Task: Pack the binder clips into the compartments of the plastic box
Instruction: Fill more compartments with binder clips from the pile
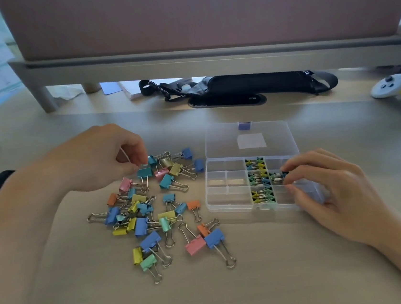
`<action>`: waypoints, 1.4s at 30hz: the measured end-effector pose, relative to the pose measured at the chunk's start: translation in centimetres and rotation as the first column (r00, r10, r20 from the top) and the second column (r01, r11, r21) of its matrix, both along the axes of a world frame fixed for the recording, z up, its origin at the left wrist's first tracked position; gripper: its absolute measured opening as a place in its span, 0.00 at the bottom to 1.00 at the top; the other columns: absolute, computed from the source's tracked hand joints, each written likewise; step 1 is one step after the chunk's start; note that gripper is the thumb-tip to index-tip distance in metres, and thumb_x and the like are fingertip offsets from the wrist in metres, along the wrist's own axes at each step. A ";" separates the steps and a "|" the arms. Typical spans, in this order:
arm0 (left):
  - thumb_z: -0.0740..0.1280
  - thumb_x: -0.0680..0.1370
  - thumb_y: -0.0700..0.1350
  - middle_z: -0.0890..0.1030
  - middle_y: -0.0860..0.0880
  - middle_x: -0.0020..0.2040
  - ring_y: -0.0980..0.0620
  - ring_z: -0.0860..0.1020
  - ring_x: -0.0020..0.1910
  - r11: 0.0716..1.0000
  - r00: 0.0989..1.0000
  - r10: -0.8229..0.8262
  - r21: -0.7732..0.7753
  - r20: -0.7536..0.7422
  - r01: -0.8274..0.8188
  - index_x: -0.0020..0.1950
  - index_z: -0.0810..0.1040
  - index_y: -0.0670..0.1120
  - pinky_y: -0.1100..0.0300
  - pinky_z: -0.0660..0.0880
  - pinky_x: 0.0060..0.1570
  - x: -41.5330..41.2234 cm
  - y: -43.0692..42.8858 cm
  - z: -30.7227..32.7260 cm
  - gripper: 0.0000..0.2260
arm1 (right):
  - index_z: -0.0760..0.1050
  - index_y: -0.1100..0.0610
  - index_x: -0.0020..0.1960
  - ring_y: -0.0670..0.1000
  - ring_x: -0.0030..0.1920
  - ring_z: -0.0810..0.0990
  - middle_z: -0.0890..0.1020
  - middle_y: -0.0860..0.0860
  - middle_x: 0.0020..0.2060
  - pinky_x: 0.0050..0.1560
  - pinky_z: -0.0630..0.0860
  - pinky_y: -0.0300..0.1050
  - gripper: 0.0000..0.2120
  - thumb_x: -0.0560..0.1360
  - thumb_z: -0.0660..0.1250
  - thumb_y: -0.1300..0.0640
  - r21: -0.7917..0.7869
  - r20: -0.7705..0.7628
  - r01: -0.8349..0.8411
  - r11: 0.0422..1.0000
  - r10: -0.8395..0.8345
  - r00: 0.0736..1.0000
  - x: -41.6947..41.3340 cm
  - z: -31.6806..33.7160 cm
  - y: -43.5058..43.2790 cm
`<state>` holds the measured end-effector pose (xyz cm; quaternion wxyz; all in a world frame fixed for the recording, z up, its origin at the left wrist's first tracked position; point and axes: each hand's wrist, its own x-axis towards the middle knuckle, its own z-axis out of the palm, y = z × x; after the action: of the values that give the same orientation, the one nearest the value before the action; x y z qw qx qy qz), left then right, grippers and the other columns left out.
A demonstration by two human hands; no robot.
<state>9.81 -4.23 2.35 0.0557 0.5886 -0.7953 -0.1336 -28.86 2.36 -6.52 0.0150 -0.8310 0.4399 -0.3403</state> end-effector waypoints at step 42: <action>0.81 0.69 0.50 0.80 0.70 0.38 0.67 0.80 0.38 0.953 0.983 -0.091 0.302 0.157 0.040 0.39 0.83 0.57 0.66 0.71 0.37 -3.1 2.5 0.7 0.08 | 0.85 0.54 0.45 0.44 0.53 0.81 0.83 0.45 0.50 0.56 0.75 0.36 0.07 0.78 0.69 0.55 0.023 0.025 0.005 1.000 -0.005 1.000 0.1 0.1 0.0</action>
<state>6.71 -1.72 3.09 -0.1058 0.5729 -0.7870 -0.2030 -28.75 2.40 -6.41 0.0291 -0.8252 0.4456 -0.3459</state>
